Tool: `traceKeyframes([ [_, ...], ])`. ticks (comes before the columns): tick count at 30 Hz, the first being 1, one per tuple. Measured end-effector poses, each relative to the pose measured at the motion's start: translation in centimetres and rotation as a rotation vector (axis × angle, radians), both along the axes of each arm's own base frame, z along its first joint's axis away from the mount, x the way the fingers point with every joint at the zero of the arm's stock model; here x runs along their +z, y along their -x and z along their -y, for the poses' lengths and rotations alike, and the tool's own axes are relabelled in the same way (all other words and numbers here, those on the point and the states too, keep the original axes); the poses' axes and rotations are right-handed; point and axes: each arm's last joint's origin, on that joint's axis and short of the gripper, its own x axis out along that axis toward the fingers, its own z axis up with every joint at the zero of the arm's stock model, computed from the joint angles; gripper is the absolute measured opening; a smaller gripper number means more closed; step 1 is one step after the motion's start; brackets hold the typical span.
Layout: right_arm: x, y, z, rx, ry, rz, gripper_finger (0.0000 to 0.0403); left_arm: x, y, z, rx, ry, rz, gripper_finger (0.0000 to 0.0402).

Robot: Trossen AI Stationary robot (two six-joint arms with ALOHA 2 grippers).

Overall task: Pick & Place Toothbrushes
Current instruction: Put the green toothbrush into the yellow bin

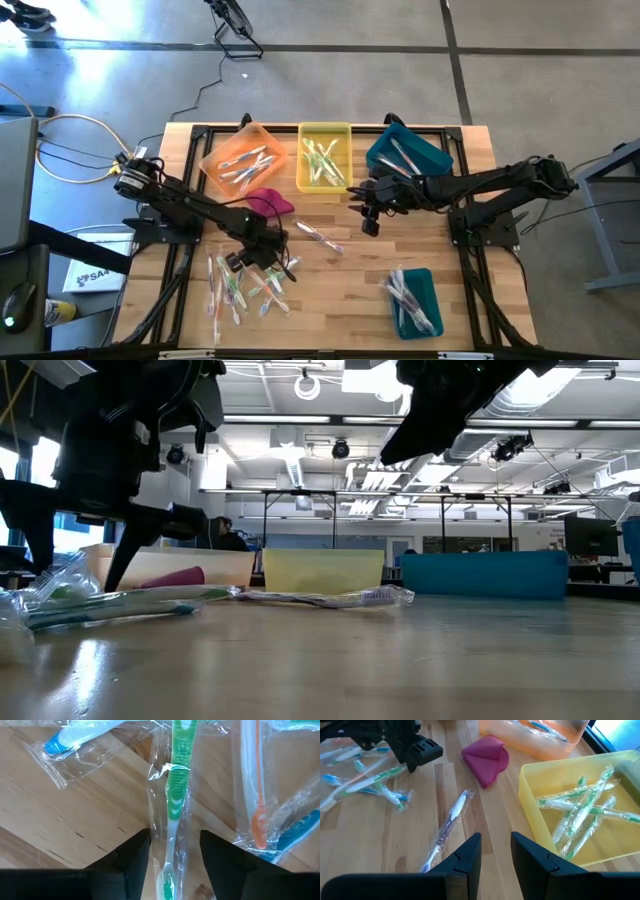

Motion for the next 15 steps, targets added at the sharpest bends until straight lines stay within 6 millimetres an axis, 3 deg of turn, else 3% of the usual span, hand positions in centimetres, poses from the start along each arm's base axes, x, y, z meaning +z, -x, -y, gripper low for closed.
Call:
traceKeyframes([
  [15, 0.04, -0.03, 0.00, 0.000, 0.001, 0.005, 0.0097, 0.05, -0.31, 0.06, -0.001, 0.002, 0.032, 0.0169],
])
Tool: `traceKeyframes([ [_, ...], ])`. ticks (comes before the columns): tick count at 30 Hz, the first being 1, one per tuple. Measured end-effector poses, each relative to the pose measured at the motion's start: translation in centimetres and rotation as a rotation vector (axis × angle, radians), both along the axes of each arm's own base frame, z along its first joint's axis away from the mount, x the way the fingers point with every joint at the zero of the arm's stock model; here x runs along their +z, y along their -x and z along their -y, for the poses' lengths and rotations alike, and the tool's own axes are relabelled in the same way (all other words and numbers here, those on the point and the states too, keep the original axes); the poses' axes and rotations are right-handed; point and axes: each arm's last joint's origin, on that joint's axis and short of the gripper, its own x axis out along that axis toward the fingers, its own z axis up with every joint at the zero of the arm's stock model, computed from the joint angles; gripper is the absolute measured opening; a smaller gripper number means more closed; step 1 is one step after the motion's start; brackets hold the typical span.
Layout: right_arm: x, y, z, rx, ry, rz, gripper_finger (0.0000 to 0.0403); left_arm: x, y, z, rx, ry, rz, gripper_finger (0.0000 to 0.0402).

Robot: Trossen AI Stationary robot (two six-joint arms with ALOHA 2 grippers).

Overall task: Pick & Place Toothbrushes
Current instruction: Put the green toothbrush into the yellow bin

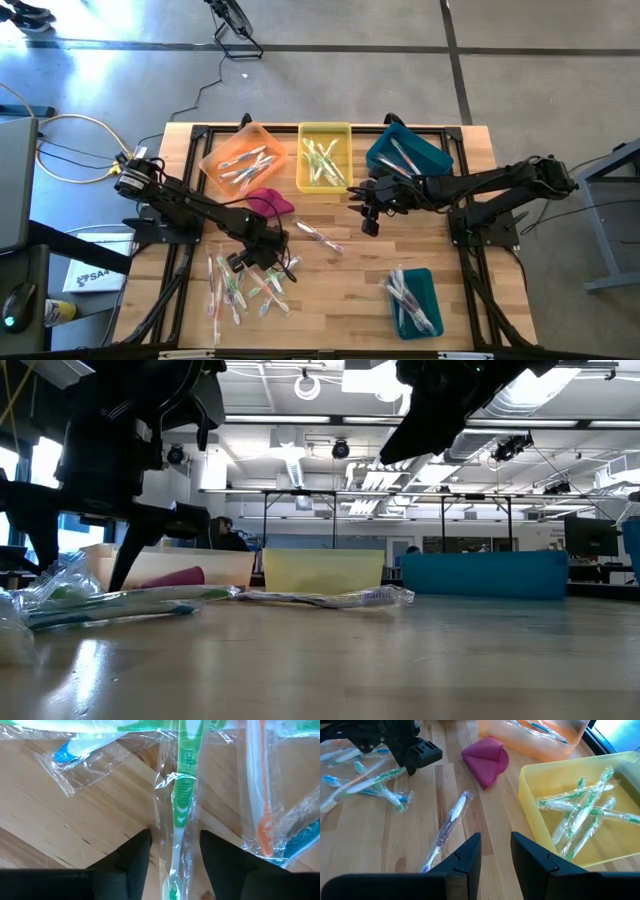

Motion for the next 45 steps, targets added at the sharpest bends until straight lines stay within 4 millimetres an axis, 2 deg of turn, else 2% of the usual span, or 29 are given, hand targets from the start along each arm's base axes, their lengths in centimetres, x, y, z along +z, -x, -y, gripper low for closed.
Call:
traceKeyframes([
  [3, 0.0, 0.0, 0.0, 0.000, 0.000, 0.000, 0.0097, 0.0, 0.0, 0.0, -0.004, -0.001, 0.003, 0.0143],
  [13, 0.0, 0.0, 0.0, 0.000, 0.000, 0.000, 0.0097, 0.0, -0.1, 0.0, -0.003, -0.002, 0.012, 0.0013],
  [23, 0.0, 0.0, 0.0, 0.000, 0.001, 0.000, 0.0097, 0.2, 0.1, -0.2, -0.049, -0.015, -0.025, 0.0006],
  [28, 0.0, 0.0, 0.0, 0.000, 0.001, 0.000, 0.0097, 1.9, -0.4, -1.1, -0.016, -0.049, -0.086, 0.0003],
  [37, -0.2, 0.2, -0.2, 0.044, -0.033, -0.028, 0.0097, 5.7, -2.1, -4.7, 0.009, -0.070, -0.100, 0.0002],
  [45, 1.4, 1.8, -0.6, 0.152, -0.112, -0.007, 0.0097, 8.5, -3.5, -9.8, 0.047, -0.086, 0.005, 0.0002],
])
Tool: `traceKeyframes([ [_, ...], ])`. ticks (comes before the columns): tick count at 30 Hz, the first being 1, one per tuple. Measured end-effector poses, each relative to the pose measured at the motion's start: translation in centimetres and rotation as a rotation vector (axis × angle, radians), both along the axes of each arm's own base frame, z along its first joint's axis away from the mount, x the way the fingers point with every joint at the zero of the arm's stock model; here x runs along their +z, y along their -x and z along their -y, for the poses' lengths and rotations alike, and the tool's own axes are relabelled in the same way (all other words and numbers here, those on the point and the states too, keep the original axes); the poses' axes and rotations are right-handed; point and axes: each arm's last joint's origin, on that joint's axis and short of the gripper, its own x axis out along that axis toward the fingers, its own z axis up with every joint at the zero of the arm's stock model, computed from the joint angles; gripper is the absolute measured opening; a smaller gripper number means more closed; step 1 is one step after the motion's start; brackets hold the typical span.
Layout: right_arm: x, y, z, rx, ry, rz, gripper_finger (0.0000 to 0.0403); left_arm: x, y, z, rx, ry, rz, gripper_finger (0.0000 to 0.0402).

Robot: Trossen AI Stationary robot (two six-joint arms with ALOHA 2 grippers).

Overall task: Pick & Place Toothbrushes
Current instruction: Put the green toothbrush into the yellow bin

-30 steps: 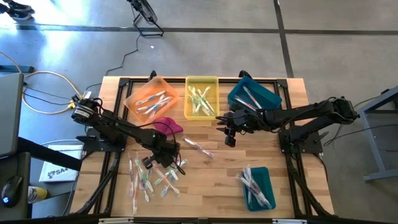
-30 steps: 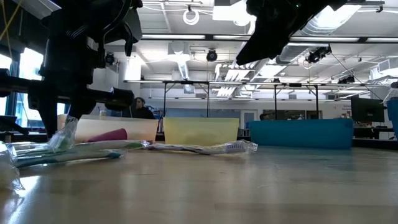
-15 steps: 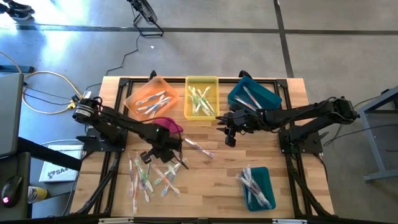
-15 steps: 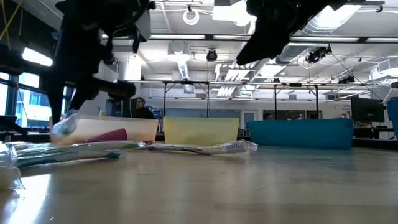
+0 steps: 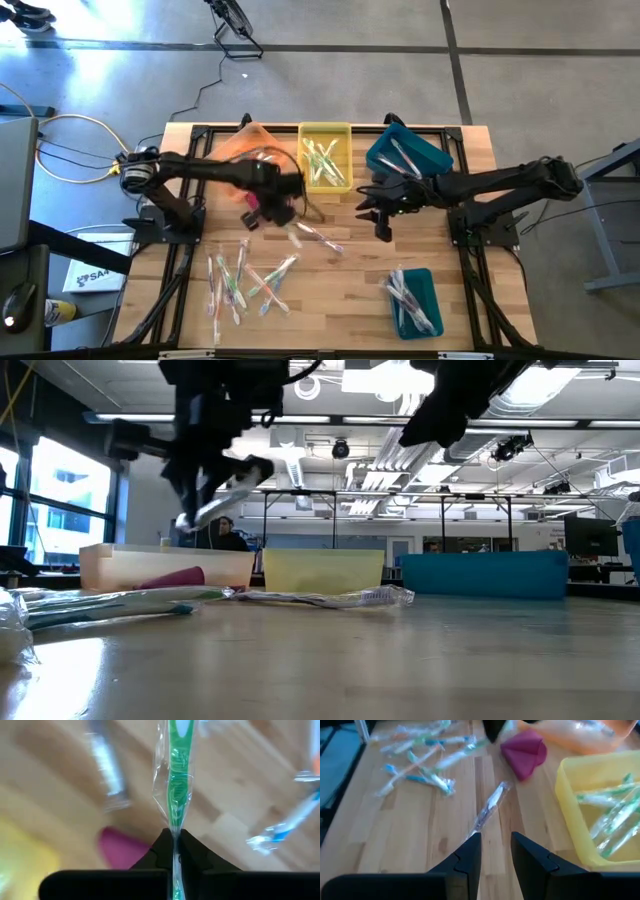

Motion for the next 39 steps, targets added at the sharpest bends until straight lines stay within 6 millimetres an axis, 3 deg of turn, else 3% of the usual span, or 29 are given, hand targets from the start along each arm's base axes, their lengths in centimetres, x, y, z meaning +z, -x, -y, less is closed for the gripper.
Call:
traceKeyframes([
  [7, 2.2, 2.3, 0.1, 0.000, 0.013, 0.060, 0.0097, 3.2, -1.1, -5.5, 0.084, 0.040, 0.220, 0.0002],
  [14, 3.3, 3.4, 0.2, 0.007, 0.023, 0.104, 0.0097, 3.8, -1.4, -10.4, 0.151, 0.357, 0.561, 0.0002],
  [20, 3.3, 2.9, 0.4, -0.032, 0.096, 0.129, 0.0097, 4.0, -2.2, -11.4, 0.207, 0.501, 0.723, 0.0003],
  [24, 3.5, 2.2, 0.5, -0.049, 0.135, 0.180, 0.0097, 4.1, -2.4, -11.8, 0.256, 0.432, 0.751, 0.0004],
  [31, 3.4, 1.4, 0.5, -0.044, 0.140, 0.220, 0.0097, 3.5, -1.7, -14.8, 0.566, 0.281, 0.737, 0.0002],
  [39, 2.9, 1.0, 0.5, -0.042, 0.144, 0.192, 0.0097, -0.1, -3.8, -16.9, 0.818, 0.372, 0.719, 0.0003],
])
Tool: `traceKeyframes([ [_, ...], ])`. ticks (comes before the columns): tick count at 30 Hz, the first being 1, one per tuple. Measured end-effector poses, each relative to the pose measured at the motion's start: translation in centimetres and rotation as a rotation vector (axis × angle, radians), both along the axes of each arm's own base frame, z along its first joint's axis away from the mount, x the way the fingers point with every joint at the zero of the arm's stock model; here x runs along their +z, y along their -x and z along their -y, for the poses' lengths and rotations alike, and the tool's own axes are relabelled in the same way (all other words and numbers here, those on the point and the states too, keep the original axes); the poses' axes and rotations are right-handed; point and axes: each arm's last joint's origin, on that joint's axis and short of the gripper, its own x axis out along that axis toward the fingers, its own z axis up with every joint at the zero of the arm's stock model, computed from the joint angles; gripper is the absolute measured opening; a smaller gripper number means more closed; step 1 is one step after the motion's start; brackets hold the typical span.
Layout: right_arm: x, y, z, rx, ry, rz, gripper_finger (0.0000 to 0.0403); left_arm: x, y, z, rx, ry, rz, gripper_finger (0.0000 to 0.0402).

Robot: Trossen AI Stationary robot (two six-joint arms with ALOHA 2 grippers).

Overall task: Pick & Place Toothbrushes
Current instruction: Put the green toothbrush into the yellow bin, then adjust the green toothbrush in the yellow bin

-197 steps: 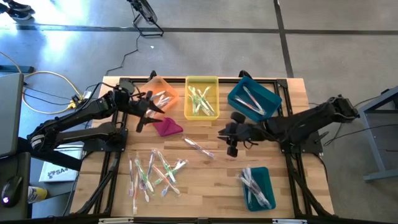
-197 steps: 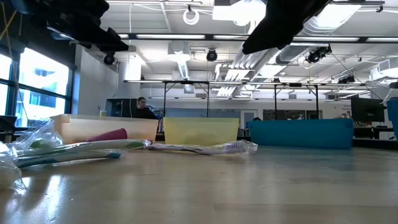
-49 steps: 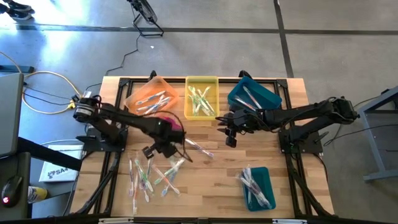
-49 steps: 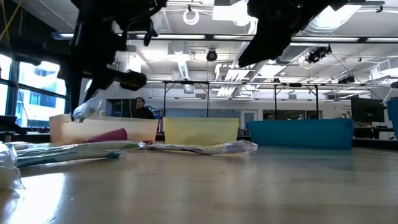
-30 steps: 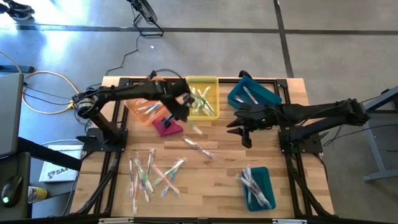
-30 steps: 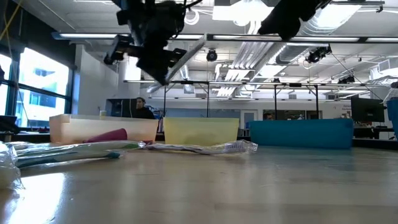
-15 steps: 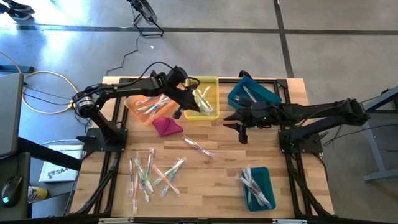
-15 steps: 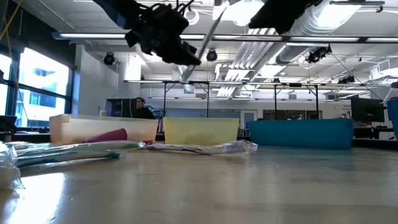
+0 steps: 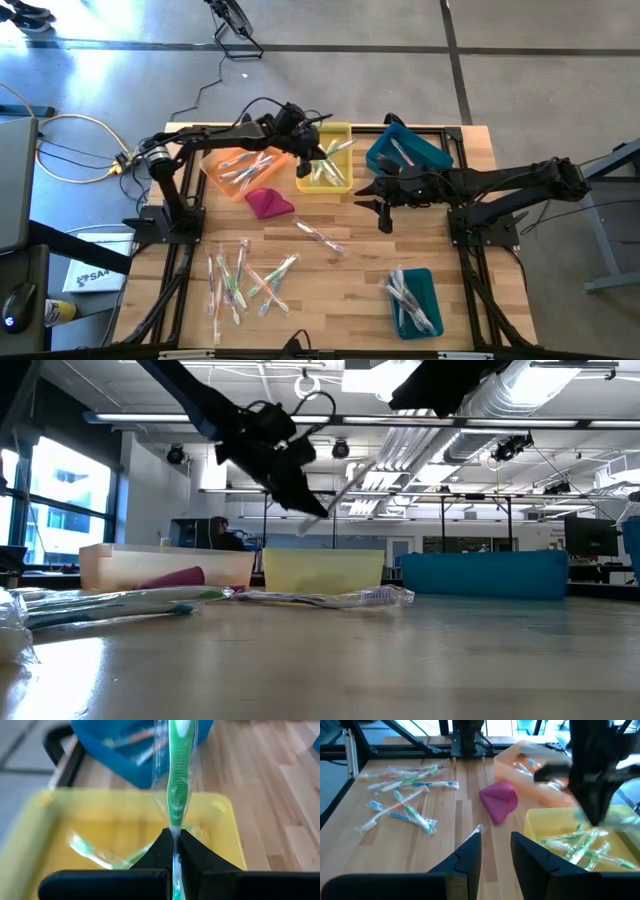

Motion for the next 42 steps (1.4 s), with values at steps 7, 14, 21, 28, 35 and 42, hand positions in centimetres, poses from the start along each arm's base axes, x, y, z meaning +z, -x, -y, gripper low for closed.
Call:
traceKeyframes([
  [7, -0.2, -0.1, 0.0, 0.001, -0.002, -0.016, 0.0097, -3.1, -0.6, -0.5, 0.066, 0.110, -0.090, 0.0003],
  [14, -0.2, -0.1, 0.0, -0.001, -0.001, -0.018, 0.0097, -3.8, -0.5, -0.8, 0.193, 0.075, -0.156, 0.0003],
  [21, -0.2, 0.0, 0.0, 0.001, -0.002, -0.020, 0.0097, -3.8, -0.5, -1.0, 0.238, 0.050, -0.164, 0.0019],
  [28, -0.3, 0.0, 0.0, 0.001, -0.002, -0.020, 0.0097, -3.8, -0.5, -1.0, 0.254, 0.050, -0.167, 0.0104],
  [35, -0.2, 0.0, 0.0, 0.001, -0.003, -0.020, 0.0097, -3.8, -0.5, -1.1, 0.261, 0.030, -0.174, 0.0166],
  [42, -0.2, 0.0, 0.0, 0.000, -0.002, -0.020, 0.0097, -3.8, -0.5, -1.1, 0.261, 0.030, -0.172, 0.0174],
])
